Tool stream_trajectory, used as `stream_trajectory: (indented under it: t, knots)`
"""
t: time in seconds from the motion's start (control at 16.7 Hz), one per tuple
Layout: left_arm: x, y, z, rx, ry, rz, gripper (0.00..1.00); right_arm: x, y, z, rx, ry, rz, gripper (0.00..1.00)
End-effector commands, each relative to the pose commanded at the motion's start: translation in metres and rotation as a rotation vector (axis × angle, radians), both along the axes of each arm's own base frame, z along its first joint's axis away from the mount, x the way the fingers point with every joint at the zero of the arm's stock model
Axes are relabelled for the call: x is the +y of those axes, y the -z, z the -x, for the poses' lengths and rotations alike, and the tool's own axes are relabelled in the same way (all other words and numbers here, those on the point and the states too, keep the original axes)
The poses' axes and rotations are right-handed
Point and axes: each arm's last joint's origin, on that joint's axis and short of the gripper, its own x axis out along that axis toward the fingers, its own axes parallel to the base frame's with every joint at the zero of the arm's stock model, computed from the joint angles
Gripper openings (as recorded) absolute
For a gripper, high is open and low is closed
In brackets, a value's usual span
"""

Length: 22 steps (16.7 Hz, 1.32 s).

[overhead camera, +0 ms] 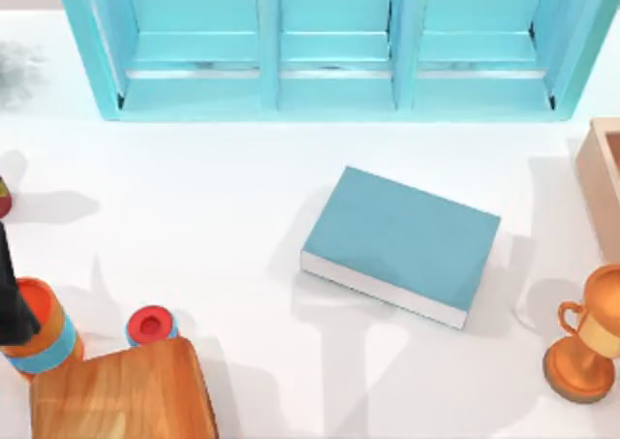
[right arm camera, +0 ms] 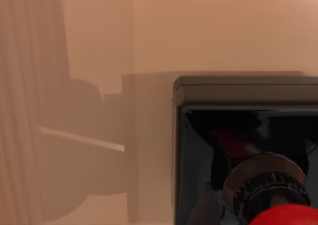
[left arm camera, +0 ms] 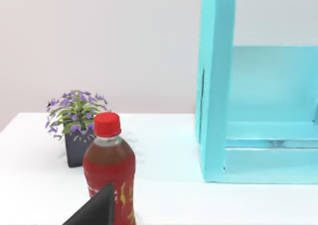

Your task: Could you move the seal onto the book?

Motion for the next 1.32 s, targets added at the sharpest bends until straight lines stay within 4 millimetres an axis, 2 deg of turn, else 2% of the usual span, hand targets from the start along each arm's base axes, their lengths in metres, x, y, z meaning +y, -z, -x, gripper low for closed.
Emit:
stream_trajectory:
  t: [0.12,0.24,0.48,0.72,0.84,1.2,1.32]
  knots:
    - [0.000,0.000,0.000,0.000,0.000,0.000,1.00,0.004,-0.004,-0.002,-0.001,0.001,0.000,0.00]
    - [0.000,0.000,0.000,0.000,0.000,0.000,1.00,0.019,-0.019,-0.010,-0.005,0.006,0.000,0.00]
    - [0.000,0.000,0.000,0.000,0.000,0.000,1.00,0.073,-0.074,-0.022,0.012,0.004,0.000,0.00]
    - [0.000,0.000,0.000,0.000,0.000,0.000,1.00,0.132,-0.131,-0.010,0.016,0.000,0.001,0.00]
    - [0.000,0.000,0.000,0.000,0.000,0.000,1.00,0.147,-0.147,-0.003,0.003,0.000,0.000,0.00]
    - [0.000,0.000,0.000,0.000,0.000,0.000,1.00,0.150,-0.148,-0.003,0.004,0.005,-0.002,0.00]
    - [0.000,0.000,0.000,0.000,0.000,0.000,1.00,0.162,-0.142,-0.009,0.005,0.004,-0.001,0.00]
